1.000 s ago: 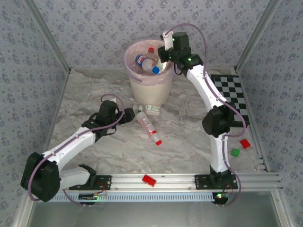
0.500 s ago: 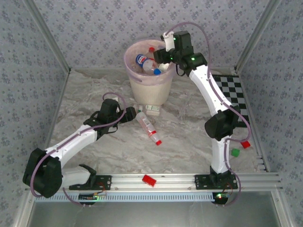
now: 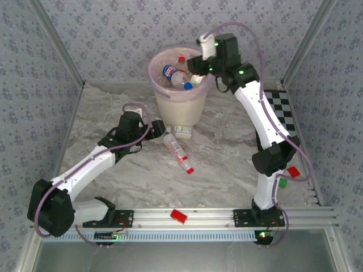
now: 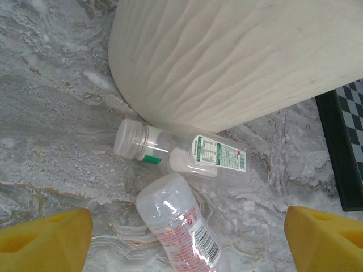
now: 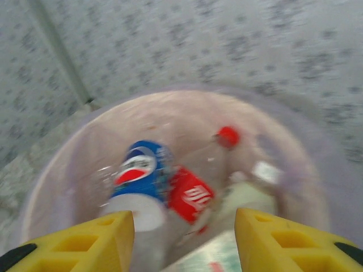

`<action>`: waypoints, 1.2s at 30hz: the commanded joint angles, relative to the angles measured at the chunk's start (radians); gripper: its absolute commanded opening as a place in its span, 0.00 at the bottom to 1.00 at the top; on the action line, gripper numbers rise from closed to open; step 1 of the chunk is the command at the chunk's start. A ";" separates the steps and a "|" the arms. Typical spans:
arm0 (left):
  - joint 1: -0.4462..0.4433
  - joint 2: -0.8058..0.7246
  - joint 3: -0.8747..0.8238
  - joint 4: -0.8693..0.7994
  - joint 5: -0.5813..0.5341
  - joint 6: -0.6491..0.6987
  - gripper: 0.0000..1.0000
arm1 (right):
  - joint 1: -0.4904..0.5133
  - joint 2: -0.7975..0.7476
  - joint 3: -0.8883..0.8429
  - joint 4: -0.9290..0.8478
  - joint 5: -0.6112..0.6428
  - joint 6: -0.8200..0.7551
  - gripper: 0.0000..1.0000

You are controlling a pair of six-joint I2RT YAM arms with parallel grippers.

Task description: Put the plastic bottles in the bin

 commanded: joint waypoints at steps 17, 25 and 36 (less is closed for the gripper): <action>-0.131 0.095 -0.140 0.108 0.075 -0.234 0.90 | 0.030 0.099 0.021 -0.069 -0.011 -0.027 0.39; -0.149 0.166 -0.147 0.202 0.091 -0.289 0.92 | 0.026 -0.098 -0.087 -0.036 -0.034 -0.027 0.70; -0.169 0.285 -0.131 0.274 0.104 -0.329 0.91 | -0.109 -0.482 -0.653 0.163 -0.124 0.067 0.72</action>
